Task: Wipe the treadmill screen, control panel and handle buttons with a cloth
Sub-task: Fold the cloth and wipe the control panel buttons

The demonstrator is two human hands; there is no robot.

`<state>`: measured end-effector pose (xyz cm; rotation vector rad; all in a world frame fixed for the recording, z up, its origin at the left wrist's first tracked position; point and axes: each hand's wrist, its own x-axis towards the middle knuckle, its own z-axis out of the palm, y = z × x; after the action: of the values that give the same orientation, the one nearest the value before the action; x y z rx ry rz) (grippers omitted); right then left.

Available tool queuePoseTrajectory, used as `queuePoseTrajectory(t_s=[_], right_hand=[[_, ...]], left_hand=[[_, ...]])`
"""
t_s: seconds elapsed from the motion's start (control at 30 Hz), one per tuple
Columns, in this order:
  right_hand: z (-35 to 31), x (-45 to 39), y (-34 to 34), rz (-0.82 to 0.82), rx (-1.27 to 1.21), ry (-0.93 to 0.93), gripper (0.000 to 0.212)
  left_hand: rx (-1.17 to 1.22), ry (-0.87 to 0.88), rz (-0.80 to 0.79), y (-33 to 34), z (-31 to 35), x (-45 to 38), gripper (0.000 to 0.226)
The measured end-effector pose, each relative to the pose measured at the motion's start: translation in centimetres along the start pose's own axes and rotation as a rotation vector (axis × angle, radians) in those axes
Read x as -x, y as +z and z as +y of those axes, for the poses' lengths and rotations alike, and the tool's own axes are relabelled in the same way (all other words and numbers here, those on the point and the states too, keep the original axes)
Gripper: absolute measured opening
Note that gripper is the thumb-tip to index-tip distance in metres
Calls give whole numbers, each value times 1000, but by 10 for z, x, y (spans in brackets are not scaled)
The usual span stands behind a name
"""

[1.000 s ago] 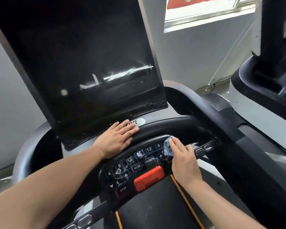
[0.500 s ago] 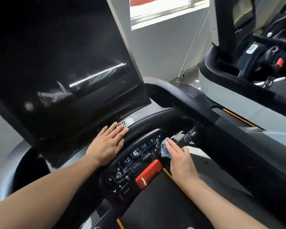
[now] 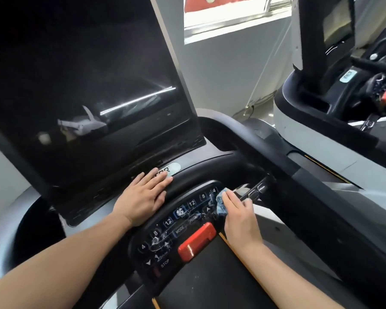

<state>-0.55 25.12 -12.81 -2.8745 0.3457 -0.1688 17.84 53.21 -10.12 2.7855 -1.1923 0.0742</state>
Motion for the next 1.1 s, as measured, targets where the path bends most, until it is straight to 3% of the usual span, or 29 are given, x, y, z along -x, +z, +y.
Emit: queuePoseTrajectory(t_s=[0.17, 0.27, 0.43, 0.63, 0.8, 0.93, 1.1], right_hand=[[4, 2, -6, 67, -26, -89, 66], [22, 33, 4, 8, -71, -77, 65], [8, -6, 11, 65, -10, -80, 62], [30, 34, 17, -35, -49, -137, 65], [4, 7, -7, 199, -129, -101, 66], [15, 47, 0, 232, -123, -85, 68], [1, 26, 7, 285, -223, 29, 66]], left_hand=[[-13, -4, 15, 2, 2, 2, 56], [-19, -11, 24, 3, 2, 2, 55], [-7, -20, 23, 2, 4, 2, 56], [-12, -19, 32, 2, 2, 1, 56], [7, -19, 26, 2, 3, 2, 56], [9, -18, 32, 3, 1, 1, 56], [18, -15, 26, 3, 2, 2, 58]])
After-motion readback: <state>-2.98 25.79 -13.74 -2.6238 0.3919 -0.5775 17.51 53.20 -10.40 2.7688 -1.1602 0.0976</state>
